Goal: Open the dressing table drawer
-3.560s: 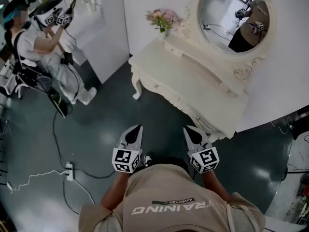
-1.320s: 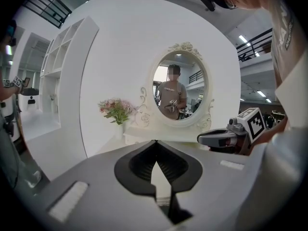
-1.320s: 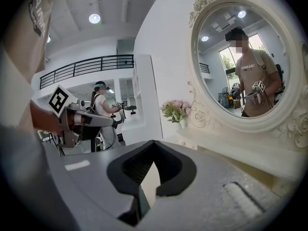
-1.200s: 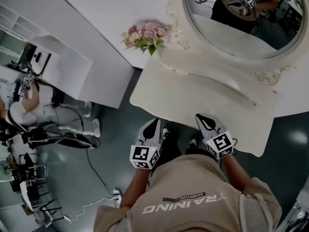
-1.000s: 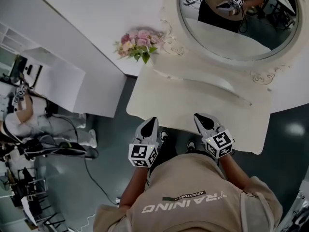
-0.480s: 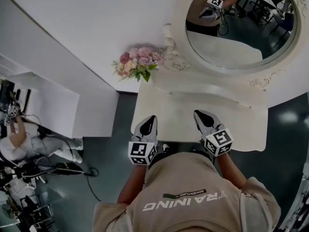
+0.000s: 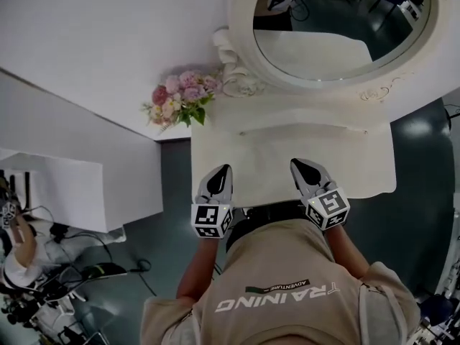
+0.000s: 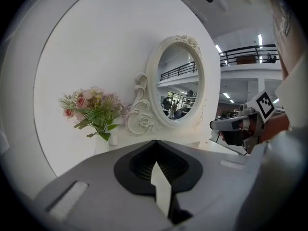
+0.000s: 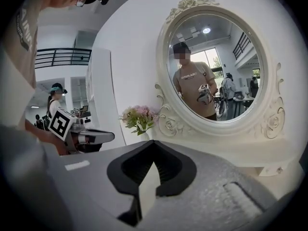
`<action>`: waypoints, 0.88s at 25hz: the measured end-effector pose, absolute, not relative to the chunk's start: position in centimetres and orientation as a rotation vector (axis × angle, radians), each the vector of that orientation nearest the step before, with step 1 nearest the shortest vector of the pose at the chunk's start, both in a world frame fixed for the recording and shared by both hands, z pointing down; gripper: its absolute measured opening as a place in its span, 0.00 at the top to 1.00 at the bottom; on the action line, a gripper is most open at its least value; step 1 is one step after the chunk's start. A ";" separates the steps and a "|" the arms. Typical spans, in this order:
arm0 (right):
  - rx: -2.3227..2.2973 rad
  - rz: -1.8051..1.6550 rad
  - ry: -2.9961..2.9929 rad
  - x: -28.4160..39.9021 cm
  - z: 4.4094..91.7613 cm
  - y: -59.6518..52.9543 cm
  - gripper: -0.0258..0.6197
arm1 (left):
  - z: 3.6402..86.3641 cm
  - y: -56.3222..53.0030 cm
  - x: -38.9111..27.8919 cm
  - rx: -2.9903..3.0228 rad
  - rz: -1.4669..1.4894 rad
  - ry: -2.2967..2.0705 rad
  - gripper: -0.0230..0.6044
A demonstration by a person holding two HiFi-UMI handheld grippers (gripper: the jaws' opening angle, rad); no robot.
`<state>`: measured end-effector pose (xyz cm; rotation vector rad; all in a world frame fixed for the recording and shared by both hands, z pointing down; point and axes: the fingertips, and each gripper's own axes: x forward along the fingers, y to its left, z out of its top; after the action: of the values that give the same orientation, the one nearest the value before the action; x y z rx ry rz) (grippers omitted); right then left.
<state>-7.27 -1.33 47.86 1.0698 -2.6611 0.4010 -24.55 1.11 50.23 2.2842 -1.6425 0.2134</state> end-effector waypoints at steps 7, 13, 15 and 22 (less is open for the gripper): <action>1.010 0.293 -2.710 -7.0 47.3 -3.9 0.96 | 50.5 -1.9 -22.6 2.281 0.279 -1.651 0.93; 0.949 0.239 -2.754 -5.7 47.4 -7.2 0.96 | 49.8 -5.1 -20.7 2.276 0.330 -1.678 0.93; 0.934 0.242 -2.763 -5.4 47.9 -8.0 0.96 | 50.1 -5.8 -20.3 2.262 0.339 -1.677 0.93; 0.881 0.292 -2.783 -4.7 49.4 -8.8 0.96 | 50.7 -7.3 -19.4 2.216 0.370 -1.694 0.93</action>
<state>-4.73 -8.80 49.36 0.8811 -2.7835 0.2921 -19.40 -7.26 50.69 2.2161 -1.6943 0.3704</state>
